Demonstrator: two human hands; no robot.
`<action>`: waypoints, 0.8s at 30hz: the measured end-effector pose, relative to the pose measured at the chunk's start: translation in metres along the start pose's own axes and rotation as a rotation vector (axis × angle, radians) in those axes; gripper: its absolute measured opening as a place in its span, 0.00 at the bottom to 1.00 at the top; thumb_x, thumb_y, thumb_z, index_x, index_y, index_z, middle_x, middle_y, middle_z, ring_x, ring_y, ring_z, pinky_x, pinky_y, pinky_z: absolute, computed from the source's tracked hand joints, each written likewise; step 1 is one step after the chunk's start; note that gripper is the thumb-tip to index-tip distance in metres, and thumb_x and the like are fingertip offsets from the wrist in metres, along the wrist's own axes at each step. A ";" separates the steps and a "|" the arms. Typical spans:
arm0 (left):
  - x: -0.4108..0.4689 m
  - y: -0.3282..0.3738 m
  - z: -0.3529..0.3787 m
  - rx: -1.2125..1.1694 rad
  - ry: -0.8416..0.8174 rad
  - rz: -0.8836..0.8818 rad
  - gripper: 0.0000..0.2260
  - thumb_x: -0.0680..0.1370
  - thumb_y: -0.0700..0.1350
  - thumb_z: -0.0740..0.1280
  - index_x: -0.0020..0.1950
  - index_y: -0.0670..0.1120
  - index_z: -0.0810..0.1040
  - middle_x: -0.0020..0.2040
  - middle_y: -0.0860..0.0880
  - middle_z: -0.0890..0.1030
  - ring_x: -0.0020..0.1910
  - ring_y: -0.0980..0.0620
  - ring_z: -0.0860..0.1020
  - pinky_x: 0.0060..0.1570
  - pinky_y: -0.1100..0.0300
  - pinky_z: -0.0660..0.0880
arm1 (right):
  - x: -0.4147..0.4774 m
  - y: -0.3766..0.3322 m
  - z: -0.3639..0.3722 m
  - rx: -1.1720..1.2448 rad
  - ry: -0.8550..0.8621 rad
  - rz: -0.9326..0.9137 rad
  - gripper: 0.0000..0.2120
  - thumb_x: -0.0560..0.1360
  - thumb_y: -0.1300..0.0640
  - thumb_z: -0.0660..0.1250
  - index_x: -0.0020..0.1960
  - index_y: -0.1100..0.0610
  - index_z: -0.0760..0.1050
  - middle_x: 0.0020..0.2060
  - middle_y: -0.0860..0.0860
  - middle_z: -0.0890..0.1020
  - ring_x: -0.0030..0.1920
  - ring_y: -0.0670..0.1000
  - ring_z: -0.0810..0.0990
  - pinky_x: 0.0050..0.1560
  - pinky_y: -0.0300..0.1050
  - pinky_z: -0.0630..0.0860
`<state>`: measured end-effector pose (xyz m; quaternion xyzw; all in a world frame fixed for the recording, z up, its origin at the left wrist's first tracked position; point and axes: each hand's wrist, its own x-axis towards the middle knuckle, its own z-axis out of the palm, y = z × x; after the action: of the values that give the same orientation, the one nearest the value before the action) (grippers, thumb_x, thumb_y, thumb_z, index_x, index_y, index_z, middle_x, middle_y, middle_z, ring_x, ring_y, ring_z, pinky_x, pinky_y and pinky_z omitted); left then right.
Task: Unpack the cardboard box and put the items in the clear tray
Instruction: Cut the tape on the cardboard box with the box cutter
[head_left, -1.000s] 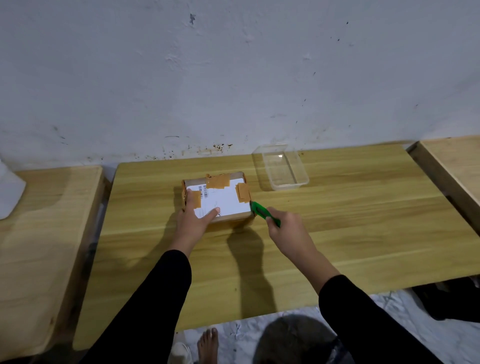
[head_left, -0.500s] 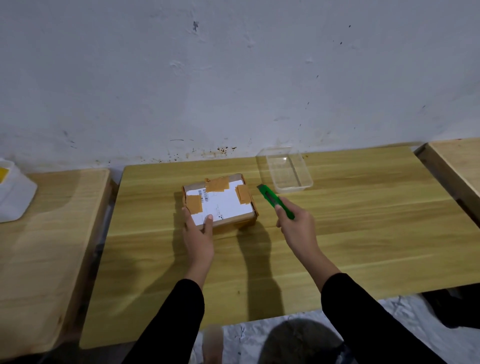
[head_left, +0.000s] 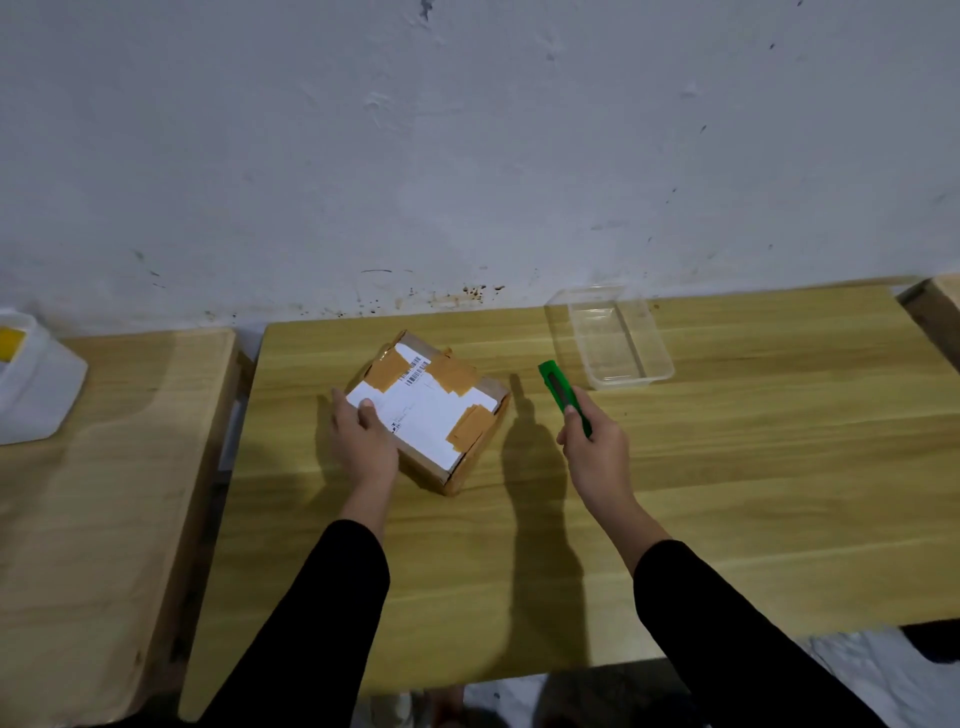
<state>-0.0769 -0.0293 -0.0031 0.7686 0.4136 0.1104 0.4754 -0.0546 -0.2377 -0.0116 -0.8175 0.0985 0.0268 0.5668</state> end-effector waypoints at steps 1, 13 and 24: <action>0.003 0.003 0.004 -0.009 0.012 -0.005 0.22 0.83 0.44 0.52 0.76 0.43 0.53 0.72 0.41 0.65 0.67 0.43 0.69 0.53 0.60 0.66 | 0.004 0.004 0.005 -0.006 -0.021 0.013 0.19 0.80 0.60 0.55 0.70 0.54 0.65 0.31 0.50 0.74 0.29 0.48 0.69 0.26 0.35 0.67; 0.058 0.004 0.026 -0.041 -0.251 0.149 0.24 0.83 0.49 0.50 0.77 0.50 0.46 0.78 0.51 0.50 0.75 0.54 0.54 0.57 0.73 0.55 | 0.059 0.011 0.047 -0.162 -0.119 -0.040 0.19 0.81 0.60 0.51 0.72 0.58 0.59 0.53 0.60 0.77 0.49 0.55 0.75 0.45 0.42 0.71; 0.080 -0.010 0.035 -0.081 -0.362 0.228 0.24 0.82 0.52 0.53 0.76 0.59 0.48 0.76 0.48 0.60 0.48 0.52 0.77 0.39 0.67 0.74 | 0.091 0.004 0.072 -0.322 -0.123 -0.052 0.21 0.81 0.60 0.50 0.73 0.57 0.56 0.63 0.59 0.67 0.53 0.49 0.66 0.53 0.36 0.61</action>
<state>-0.0120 0.0092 -0.0474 0.7980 0.2272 0.0400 0.5568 0.0387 -0.1841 -0.0553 -0.8968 0.0371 0.0774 0.4340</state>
